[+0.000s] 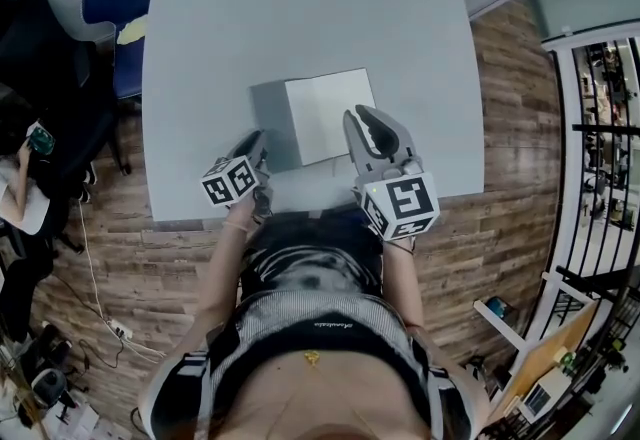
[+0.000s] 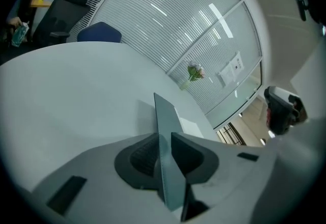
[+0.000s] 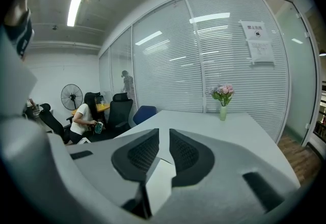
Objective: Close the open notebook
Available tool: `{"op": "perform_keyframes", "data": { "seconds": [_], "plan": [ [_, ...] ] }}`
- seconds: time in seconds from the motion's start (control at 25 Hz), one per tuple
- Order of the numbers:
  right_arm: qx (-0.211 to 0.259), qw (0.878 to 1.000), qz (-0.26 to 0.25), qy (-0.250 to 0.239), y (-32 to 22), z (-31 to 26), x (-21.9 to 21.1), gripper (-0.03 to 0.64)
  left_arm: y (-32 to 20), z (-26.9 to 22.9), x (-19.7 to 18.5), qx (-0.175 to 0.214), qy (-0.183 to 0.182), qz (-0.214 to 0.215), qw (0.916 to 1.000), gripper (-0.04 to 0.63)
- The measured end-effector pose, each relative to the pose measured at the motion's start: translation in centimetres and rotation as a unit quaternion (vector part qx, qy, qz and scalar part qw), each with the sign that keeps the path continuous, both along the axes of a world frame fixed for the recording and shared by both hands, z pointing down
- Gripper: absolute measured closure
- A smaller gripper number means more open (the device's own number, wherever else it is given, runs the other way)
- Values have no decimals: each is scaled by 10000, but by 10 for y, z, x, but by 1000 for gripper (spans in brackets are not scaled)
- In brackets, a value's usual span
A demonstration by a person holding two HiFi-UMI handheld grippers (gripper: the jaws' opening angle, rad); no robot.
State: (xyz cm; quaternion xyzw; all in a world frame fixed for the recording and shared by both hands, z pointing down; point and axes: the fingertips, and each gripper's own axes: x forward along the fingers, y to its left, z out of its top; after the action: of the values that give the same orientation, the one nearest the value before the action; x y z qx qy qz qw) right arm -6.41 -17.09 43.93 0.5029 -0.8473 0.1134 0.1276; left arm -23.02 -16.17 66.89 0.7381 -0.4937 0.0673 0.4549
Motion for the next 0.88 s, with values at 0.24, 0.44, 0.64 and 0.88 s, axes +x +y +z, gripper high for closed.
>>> {"op": "perform_keyframes", "data": {
  "seconds": [0.24,0.44,0.64,0.88],
  "plan": [
    [80,9999,38,-61,4,-7,1,551,-3,-23,7,345,475,146,9982,535],
    [120,9998,85,-154,5,-12,3,551,-10,-37,18,516,634,320,9961,537],
    [174,9996,155,-174,6,-15,4,551,-13,-44,25,573,590,448,9956,542],
    [226,9993,173,-222,7,-19,15,551,-14,-52,34,621,500,449,9958,560]
  ]
}}
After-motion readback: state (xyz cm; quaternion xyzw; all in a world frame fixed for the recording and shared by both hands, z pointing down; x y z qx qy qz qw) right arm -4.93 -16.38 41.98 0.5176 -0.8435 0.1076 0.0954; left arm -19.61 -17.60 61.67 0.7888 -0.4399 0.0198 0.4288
